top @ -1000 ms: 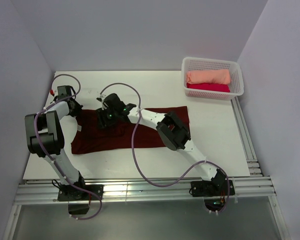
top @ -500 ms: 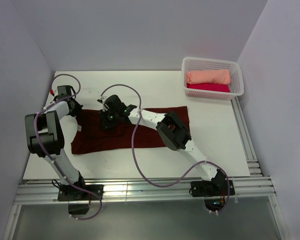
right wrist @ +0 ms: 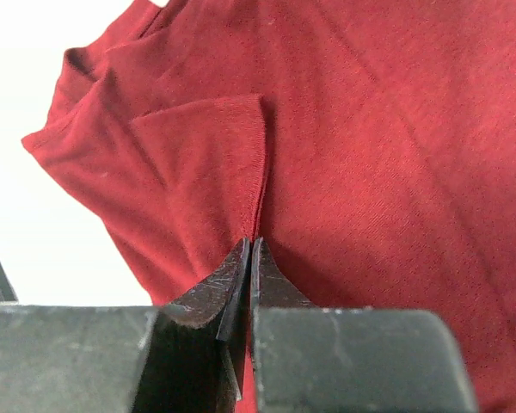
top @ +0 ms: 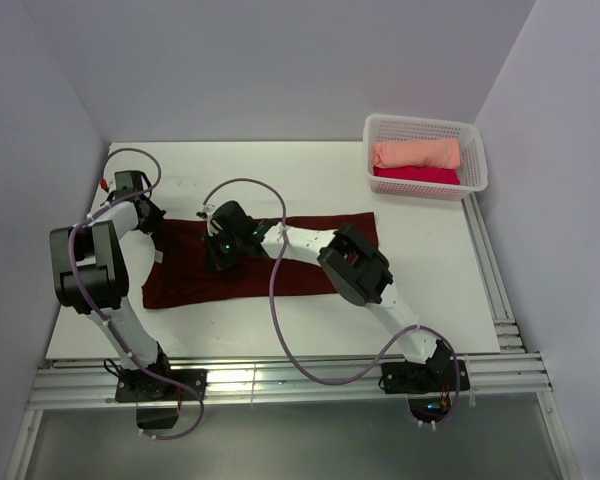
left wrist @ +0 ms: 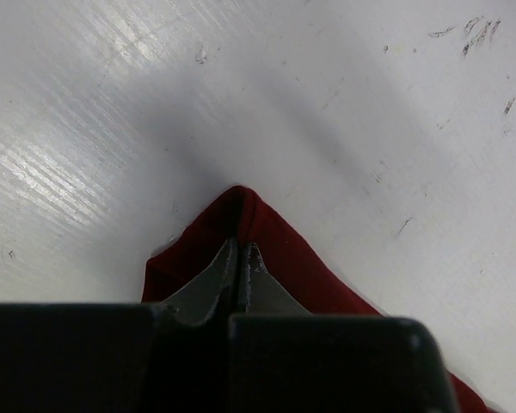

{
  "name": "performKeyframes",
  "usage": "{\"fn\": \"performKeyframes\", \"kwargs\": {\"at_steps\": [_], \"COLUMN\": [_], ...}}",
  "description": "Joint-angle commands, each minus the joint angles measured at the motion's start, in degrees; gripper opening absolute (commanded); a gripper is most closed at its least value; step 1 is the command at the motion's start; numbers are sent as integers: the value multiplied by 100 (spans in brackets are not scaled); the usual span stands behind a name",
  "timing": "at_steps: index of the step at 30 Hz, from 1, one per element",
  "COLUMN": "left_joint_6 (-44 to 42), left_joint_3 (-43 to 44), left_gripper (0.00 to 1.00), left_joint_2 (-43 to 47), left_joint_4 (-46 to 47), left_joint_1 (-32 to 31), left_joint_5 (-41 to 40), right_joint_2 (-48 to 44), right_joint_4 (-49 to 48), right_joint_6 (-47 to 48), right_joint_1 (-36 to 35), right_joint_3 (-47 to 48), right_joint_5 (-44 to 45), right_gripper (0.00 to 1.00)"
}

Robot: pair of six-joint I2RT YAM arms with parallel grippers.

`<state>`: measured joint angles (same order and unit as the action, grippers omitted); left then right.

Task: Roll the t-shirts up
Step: Fold the tshirt

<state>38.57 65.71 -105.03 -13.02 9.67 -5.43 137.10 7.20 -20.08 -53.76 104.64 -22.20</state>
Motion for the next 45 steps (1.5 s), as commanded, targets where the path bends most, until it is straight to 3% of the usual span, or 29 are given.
{"fn": "performKeyframes", "kwargs": {"at_steps": [1,10,19,22,23,24,34,45], "left_joint_6": [-77,-95,-121,-130,-130,-130,-148,-165], "left_joint_3": [249,258,275,275,284,293,293,302], "left_gripper": [0,0,0,0,1,0,0,0], "left_joint_2": [-96,-105,-123,-123,-123,-123,-131,-158], "left_joint_4": [45,27,1,-17,-25,-26,-26,-43], "left_joint_1": [43,35,43,35,35,35,35,-9], "left_joint_5": [-55,-90,-107,-116,-125,-125,-107,-125], "right_joint_2": [-683,-1273,-1625,-1791,-1861,-1880,-1617,-869], "right_joint_4": [-263,-702,-966,-1194,-1264,-1309,-1398,-1485], "right_joint_6": [48,-215,-129,-119,-154,-163,-760,-1104], "right_joint_1": [-91,-372,-443,-443,-443,-443,-109,-3], "right_joint_3": [-250,-1261,-1833,-1982,-2061,-2062,-1694,-1113], "right_joint_5": [-145,-320,-803,-1041,-1024,-1006,-259,-268], "right_gripper": [4,5,21,39,49,52,51,58]}}
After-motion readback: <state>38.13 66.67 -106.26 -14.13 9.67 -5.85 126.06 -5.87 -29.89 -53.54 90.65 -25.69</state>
